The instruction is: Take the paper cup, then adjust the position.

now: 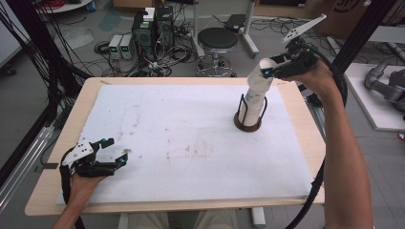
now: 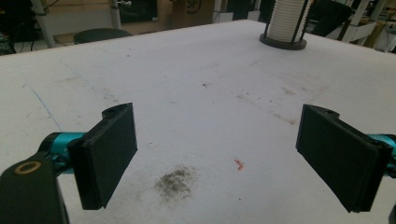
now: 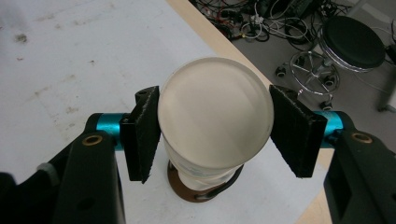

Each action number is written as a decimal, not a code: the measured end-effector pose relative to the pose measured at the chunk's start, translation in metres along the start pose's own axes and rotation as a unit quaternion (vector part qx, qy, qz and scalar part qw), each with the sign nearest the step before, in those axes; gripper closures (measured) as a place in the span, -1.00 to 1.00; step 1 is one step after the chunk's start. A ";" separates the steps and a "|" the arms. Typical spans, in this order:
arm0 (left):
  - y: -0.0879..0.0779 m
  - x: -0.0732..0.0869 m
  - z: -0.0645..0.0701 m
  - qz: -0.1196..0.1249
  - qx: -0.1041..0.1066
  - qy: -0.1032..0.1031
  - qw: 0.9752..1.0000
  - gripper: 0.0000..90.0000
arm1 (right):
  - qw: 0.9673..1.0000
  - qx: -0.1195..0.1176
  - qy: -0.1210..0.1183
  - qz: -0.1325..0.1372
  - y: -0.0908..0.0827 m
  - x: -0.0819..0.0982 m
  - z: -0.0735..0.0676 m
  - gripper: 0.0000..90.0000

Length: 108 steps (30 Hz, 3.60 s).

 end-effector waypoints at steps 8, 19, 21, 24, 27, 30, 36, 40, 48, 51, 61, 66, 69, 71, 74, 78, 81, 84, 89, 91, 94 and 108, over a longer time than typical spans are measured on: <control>0.000 0.000 0.000 0.000 0.001 -0.001 1.000 -0.72 | 1.000 -0.012 -0.012 0.026 -0.004 0.001 -0.026 -0.15; 0.000 0.000 -0.001 0.000 -0.001 -0.001 1.000 -0.72 | 0.997 -0.034 -0.030 0.060 0.007 0.009 -0.060 -0.15; 0.000 0.000 -0.001 0.000 -0.001 -0.001 1.000 -0.72 | 0.996 -0.040 -0.035 0.070 0.009 0.009 -0.067 -0.15; 0.000 0.000 -0.001 0.001 -0.002 -0.003 1.000 -0.72 | 0.995 -0.048 -0.038 0.082 0.012 0.010 -0.078 -0.15; 0.000 0.000 -0.001 0.001 -0.001 -0.004 1.000 -0.72 | 0.993 -0.055 -0.040 0.099 0.012 0.011 -0.085 -0.15; 0.000 0.000 -0.001 0.001 0.000 -0.005 1.000 -0.72 | 0.992 -0.057 -0.043 0.101 0.014 0.013 -0.091 -0.15; 0.000 0.000 -0.001 0.001 0.001 -0.004 1.000 -0.72 | 0.991 -0.062 -0.048 0.111 0.018 0.017 -0.102 -0.15; 0.000 0.000 -0.001 0.001 0.000 -0.004 1.000 -0.72 | 0.990 -0.063 -0.048 0.118 0.024 0.019 -0.109 -0.15; 0.000 0.000 -0.002 0.001 0.000 -0.007 1.000 -0.72 | 0.987 -0.064 -0.052 0.137 0.040 0.024 -0.125 -0.15; 0.000 0.000 -0.002 0.001 0.000 -0.008 1.000 -0.72 | 0.986 -0.072 -0.047 0.140 0.047 0.028 -0.130 -0.15; -0.001 -0.001 -0.003 0.006 -0.003 -0.011 1.000 -0.72 | 0.981 -0.083 -0.042 0.169 0.068 0.040 -0.142 -0.15; -0.001 -0.001 -0.003 0.006 -0.004 -0.010 1.000 -0.72 | 0.977 -0.094 -0.040 0.188 0.077 0.041 -0.150 -0.15; -0.001 -0.001 -0.003 0.006 -0.005 -0.010 1.000 -0.72 | 0.974 -0.100 -0.044 0.199 0.085 0.040 -0.157 -0.15; -0.001 -0.001 -0.003 0.006 -0.005 -0.010 1.000 -0.72 | 0.974 -0.103 -0.046 0.199 0.091 0.041 -0.161 -0.15; -0.001 -0.001 -0.003 0.005 -0.005 -0.011 1.000 -0.72 | 0.971 -0.111 -0.045 0.206 0.099 0.042 -0.167 -0.15; -0.001 -0.001 -0.003 0.006 -0.005 -0.010 1.000 -0.72 | 0.971 -0.118 -0.044 0.204 0.109 0.046 -0.172 -0.15; -0.001 -0.001 -0.003 0.006 -0.005 -0.011 1.000 -0.72 | 0.969 -0.121 -0.042 0.212 0.113 0.049 -0.174 -0.15; -0.001 -0.001 -0.003 0.006 -0.005 -0.010 1.000 -0.72 | 0.969 -0.123 -0.043 0.210 0.115 0.050 -0.175 -0.15; -0.002 -0.001 -0.003 0.007 -0.006 -0.010 1.000 -0.72 | 0.968 -0.127 -0.042 0.214 0.117 0.051 -0.176 -0.15; -0.002 -0.001 -0.003 0.008 -0.006 -0.010 1.000 -0.72 | 0.968 -0.126 -0.043 0.213 0.118 0.050 -0.176 -0.15; -0.001 -0.001 -0.003 0.008 -0.006 -0.012 1.000 -0.72 | 0.968 -0.128 -0.042 0.212 0.120 0.050 -0.177 -0.15; -0.002 -0.001 -0.003 0.012 -0.003 -0.012 1.000 -0.77 | 0.968 -0.132 -0.039 0.209 0.127 0.050 -0.176 -0.15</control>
Point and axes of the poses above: each handheld gripper's, and its own axes: y roughly forward along the jaws, x roughly out of its underside, z roughly to its right, the point moved 8 cm from there along y, roughly forward along the jaws, and after that the axes turned 13 degrees about -x, right-handed, at the moved point
